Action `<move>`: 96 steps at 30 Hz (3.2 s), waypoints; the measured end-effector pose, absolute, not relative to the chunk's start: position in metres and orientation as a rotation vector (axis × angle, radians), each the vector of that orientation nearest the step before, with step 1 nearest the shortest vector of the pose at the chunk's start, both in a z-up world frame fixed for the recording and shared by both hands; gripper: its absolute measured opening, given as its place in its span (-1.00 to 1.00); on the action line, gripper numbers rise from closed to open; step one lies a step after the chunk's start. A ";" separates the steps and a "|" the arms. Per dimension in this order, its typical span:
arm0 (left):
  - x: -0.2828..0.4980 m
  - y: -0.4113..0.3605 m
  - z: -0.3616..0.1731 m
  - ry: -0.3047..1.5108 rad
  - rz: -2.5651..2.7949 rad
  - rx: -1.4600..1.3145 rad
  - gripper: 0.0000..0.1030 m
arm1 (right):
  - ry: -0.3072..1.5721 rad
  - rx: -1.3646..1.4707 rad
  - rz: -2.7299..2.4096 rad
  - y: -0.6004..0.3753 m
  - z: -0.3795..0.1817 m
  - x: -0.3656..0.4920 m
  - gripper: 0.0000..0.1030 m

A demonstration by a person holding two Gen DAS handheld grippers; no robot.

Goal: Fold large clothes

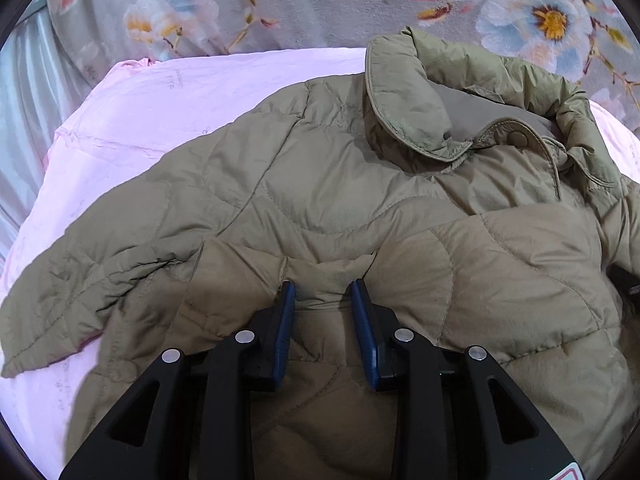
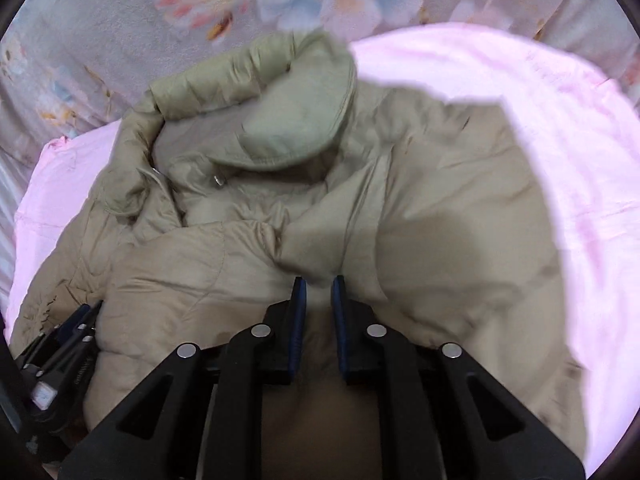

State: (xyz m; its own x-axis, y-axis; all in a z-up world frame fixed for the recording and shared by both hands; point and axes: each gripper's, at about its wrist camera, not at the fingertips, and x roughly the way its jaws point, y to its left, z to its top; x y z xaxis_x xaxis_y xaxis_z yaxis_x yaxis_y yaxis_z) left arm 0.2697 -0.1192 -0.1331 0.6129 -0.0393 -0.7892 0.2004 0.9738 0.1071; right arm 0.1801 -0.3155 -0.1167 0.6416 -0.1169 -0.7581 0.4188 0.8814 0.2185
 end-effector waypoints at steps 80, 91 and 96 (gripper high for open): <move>0.192 -0.174 0.059 0.883 -0.575 -0.122 -0.69 | 0.819 0.448 -0.346 -0.221 -0.065 -0.050 0.13; 0.159 -0.133 -0.008 1.019 -0.603 -0.190 -0.20 | 0.776 0.513 -0.402 -0.271 -0.070 -0.043 0.25; 0.176 -0.032 -0.012 0.950 -0.362 -0.130 -0.08 | 0.754 0.567 -0.338 -0.290 -0.069 0.001 0.31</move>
State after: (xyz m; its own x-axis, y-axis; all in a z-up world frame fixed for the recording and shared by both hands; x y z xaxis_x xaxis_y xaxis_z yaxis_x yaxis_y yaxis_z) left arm 0.1759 -0.0322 -0.0117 0.5268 -0.3584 -0.7707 0.2451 0.9323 -0.2660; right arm 0.0011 -0.2898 -0.0688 0.6862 -0.0876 -0.7221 0.4804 0.8000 0.3595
